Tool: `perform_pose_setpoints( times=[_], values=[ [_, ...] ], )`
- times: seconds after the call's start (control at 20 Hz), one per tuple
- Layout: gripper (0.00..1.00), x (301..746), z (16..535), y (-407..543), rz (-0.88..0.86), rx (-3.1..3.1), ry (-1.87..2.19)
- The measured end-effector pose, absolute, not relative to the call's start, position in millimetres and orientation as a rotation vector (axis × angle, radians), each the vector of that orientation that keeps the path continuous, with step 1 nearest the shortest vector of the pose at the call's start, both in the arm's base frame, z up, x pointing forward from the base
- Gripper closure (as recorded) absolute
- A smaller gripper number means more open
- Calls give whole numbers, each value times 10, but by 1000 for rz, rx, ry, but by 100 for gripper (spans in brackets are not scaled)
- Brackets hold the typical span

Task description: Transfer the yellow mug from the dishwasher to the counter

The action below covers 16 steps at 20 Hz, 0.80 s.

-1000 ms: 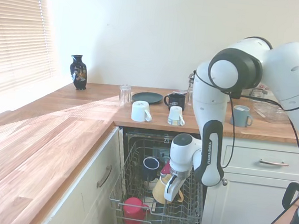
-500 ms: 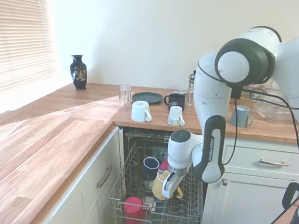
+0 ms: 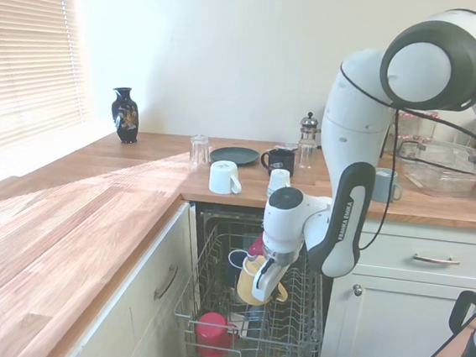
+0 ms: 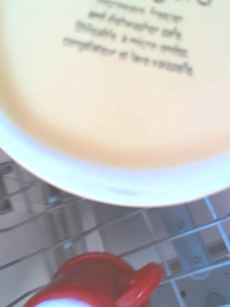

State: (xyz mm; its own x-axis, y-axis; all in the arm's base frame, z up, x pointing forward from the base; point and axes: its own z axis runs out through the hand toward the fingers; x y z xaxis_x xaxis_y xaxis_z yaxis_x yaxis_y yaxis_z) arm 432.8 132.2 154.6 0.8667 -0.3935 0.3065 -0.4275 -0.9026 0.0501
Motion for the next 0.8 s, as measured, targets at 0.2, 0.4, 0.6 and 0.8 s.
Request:
perform_pose_setpoints(
  times=[0.2, 0.4, 0.6, 0.8],
  values=[
    [100, 4415, 1928, 1420, 514, 2930, -665],
    [100, 4458, 2244, 1472, 553, 2926, -688],
    [100, 4517, 2605, 1392, 591, 2907, -752],
    [100, 4578, 3091, 1131, 629, 2881, -843]
  ],
)
